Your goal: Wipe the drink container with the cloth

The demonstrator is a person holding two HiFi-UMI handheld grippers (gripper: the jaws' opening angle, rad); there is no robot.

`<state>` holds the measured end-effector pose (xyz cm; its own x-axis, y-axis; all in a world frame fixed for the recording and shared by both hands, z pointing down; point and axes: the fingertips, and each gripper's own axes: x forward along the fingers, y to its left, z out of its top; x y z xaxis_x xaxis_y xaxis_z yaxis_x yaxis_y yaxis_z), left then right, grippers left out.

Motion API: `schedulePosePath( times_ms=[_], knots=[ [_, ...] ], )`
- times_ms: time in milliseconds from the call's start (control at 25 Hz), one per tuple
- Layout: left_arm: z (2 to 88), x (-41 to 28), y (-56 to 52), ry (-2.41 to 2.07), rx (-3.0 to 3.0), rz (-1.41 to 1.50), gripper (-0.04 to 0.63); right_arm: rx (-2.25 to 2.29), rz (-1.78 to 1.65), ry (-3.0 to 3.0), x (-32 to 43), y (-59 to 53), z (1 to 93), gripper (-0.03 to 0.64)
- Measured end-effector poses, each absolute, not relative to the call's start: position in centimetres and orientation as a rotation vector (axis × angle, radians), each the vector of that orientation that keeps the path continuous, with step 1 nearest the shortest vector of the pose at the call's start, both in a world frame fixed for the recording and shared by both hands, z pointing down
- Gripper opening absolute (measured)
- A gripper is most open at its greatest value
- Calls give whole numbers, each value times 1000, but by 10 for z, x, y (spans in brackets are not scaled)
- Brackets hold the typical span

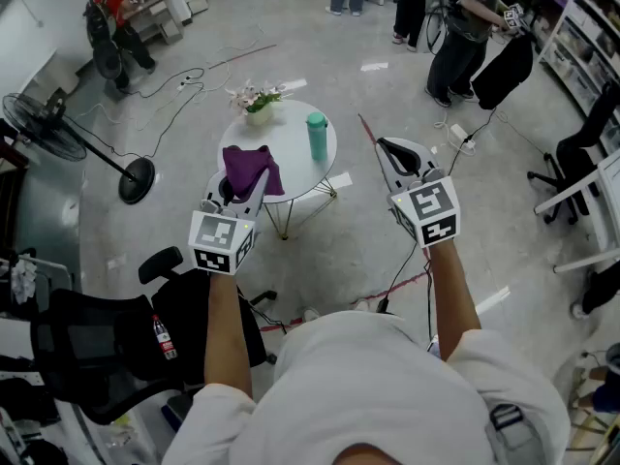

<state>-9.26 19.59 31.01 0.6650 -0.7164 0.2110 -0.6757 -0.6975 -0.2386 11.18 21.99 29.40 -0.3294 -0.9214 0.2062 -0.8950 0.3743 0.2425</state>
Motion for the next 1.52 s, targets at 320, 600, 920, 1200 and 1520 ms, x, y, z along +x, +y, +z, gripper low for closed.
schedulePosePath(
  times_ms=[320,600,920,1200,1520],
  knots=[
    [319,-64,203,1190,-2739,-455,121,1592,-93,-2418,141,223,298,14],
    [348,-46,205,1267,-2758,-508,121,1564,11,-2406,171,215,335,14],
    [357,-26,158,1263,-2780,-486,121,1507,53,-2414,180,168,341,12],
    [353,-41,69,1262,-2781,-441,121,1527,-89,-2426,161,92,322,14],
    [337,-50,-35,1185,-2807,-408,121,1469,-10,-2374,134,1,326,14]
  ],
)
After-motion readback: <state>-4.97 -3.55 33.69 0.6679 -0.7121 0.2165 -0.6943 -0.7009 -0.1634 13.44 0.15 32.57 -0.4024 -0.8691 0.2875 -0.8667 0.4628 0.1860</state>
